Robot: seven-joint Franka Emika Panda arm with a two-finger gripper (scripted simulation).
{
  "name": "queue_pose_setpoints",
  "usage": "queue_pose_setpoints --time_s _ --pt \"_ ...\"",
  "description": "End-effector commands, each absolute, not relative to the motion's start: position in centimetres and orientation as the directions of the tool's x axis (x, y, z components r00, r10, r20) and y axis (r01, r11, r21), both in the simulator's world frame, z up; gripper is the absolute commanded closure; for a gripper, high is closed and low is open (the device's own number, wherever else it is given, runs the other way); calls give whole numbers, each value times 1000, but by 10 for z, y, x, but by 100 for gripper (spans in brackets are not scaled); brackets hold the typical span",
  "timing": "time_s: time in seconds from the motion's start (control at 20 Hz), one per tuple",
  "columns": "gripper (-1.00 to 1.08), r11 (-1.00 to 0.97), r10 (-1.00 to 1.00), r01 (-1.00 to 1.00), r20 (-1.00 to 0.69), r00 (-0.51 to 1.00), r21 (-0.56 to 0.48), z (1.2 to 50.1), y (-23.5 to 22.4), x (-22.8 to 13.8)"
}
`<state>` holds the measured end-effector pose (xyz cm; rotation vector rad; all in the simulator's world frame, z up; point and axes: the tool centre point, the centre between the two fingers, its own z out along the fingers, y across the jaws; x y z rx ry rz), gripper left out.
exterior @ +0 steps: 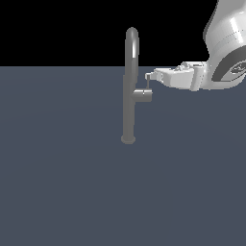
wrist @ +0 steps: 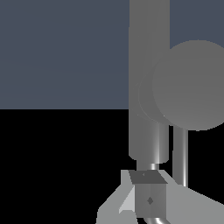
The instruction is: Turn on the faucet by rotating a designated handle.
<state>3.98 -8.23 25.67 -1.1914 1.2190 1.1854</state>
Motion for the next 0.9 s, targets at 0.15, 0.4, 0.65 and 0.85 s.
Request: queue_pose_setpoints --time_s 0.15,0.4,0.65,0.85 --pt "108 30 -1 -1000 -1000 4 -4 257 -82 33" --pt "108 29 -1 -1000 -1000 4 -4 258 -82 19" --pt "108 28 0 -1000 -1000 5 -5 258 -81 3" --pt "108 33 -4 -999 -1000 13 -13 258 -81 3"
